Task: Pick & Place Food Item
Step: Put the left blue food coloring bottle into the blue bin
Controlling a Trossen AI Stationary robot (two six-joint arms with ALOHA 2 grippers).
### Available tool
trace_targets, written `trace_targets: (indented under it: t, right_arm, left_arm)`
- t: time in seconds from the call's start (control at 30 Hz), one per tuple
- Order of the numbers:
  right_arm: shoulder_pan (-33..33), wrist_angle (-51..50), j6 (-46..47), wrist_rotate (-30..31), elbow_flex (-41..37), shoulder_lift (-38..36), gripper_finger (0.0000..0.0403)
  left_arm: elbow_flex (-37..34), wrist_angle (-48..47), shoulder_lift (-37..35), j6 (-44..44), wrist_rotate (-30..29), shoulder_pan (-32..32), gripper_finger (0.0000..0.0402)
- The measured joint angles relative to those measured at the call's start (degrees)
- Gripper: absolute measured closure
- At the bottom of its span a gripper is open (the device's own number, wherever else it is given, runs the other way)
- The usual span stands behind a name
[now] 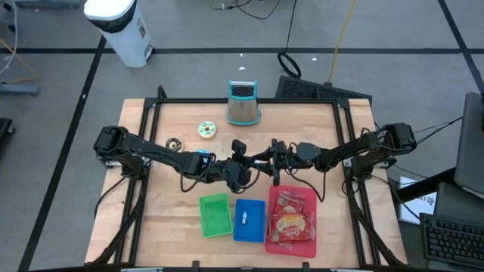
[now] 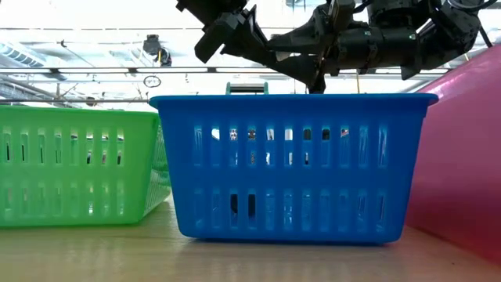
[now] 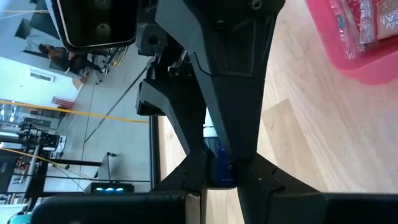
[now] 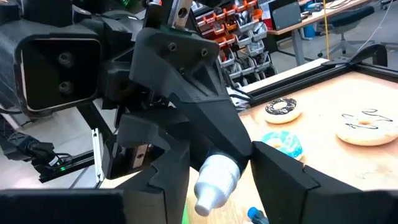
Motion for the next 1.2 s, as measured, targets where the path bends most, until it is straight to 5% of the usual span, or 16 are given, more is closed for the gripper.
trace_targets:
  t: [0.57, 0.97, 1.2]
  right_arm:
    - [0.0, -0.5, -0.2, -2.9, 0.0, 0.1, 0.0317]
    - [0.0, 0.3, -1.9, -6.2, 0.0, 0.1, 0.0340]
    - [1.1, 1.8, -1.9, -11.8, 0.0, 0.1, 0.0337]
  left_arm:
    - [0.0, -1.5, 0.0, -4.0, 1.2, -1.2, 0.0332]
    - [0.0, -0.7, -0.3, -24.0, 2.0, -3.5, 0.0183]
    - [0.0, -2.2, -4.0, -31.8, 1.9, -7.7, 0.0140]
